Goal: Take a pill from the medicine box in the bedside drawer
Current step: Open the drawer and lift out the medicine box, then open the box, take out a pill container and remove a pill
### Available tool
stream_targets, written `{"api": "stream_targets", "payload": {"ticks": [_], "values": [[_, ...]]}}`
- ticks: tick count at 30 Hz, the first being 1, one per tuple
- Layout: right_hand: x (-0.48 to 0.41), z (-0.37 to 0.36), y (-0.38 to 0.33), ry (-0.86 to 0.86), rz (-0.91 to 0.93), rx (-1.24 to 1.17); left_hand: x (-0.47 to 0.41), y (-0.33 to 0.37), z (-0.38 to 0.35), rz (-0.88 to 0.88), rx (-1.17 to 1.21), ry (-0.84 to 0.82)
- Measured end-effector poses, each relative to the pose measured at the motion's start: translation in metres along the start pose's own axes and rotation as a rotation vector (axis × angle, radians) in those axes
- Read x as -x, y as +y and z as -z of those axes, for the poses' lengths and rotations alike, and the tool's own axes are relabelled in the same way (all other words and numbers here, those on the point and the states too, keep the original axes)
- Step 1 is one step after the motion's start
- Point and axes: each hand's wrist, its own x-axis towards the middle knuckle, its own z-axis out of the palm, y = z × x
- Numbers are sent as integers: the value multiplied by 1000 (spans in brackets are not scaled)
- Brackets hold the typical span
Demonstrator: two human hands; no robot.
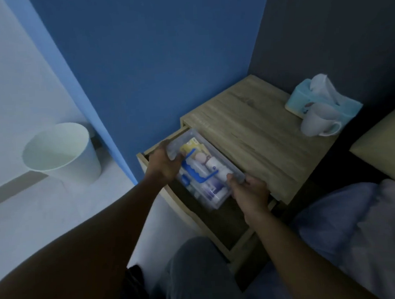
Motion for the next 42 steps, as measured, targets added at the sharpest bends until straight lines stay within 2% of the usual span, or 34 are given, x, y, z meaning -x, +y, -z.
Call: {"api": "stream_targets", "payload": {"ticks": [2, 8, 13, 27, 37, 42], "values": [[-2, 3, -24, -9, 6, -15, -2, 18, 13, -52, -60, 68], [-29, 9, -90, 19, 66, -56, -33, 64, 31, -114, -85, 139], [-71, 7, -120, 63, 106, -30, -82, 93, 21, -123, -63, 119], [-149, 3, -148, 91, 79, 88, -170, 90, -27, -128, -65, 77], [-151, 4, -139, 169, 314, 382, -180, 82, -36, -143, -49, 45], [-130, 7, -130, 75, 644, 636, -156, 79, -47, -39, 122, 120]]}}
